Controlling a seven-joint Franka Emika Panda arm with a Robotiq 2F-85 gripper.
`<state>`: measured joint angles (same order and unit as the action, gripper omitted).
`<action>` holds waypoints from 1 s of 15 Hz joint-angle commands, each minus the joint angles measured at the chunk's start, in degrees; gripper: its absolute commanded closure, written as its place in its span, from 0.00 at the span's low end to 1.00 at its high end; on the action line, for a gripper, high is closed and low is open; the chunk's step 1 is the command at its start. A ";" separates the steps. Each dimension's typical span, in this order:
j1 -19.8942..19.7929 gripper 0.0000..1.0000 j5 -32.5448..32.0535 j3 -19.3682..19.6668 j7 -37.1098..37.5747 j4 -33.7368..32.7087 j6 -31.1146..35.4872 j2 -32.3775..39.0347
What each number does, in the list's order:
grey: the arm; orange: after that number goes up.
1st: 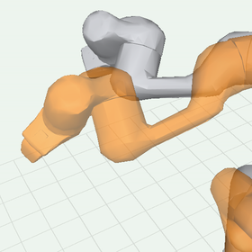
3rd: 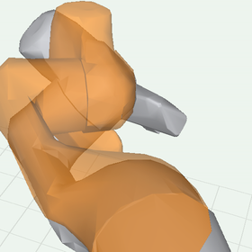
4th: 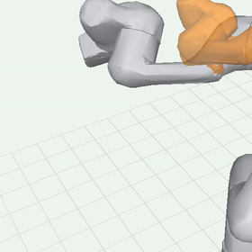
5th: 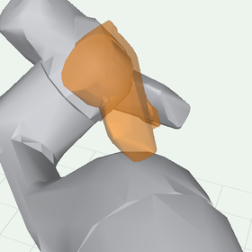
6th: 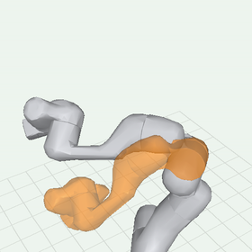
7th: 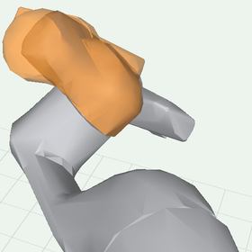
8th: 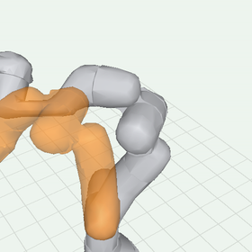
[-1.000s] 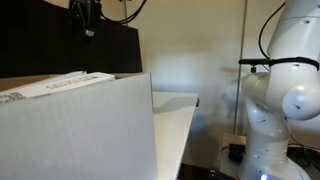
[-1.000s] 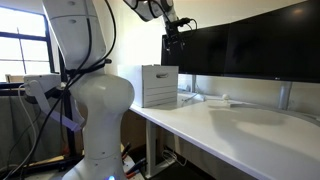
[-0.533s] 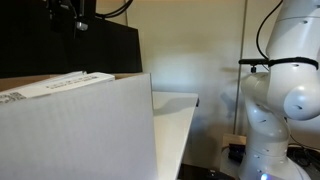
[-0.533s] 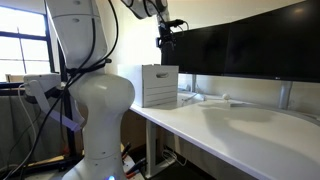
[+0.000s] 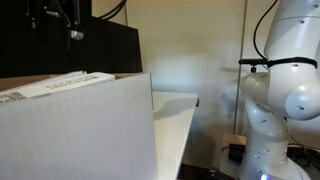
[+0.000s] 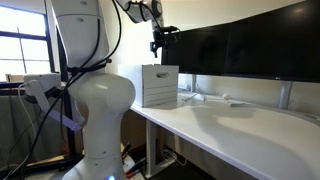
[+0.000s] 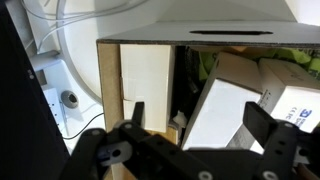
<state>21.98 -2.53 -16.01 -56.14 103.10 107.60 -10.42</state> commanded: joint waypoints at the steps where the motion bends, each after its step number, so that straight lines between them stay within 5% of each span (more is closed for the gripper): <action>1: 0.21 0.00 1.29 -1.27 -2.03 -1.16 -2.17 1.52; 15: 0.83 0.00 1.05 -4.55 -2.00 -2.93 -4.45 7.83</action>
<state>23.18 -2.52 -20.34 -56.43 102.18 105.04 -4.33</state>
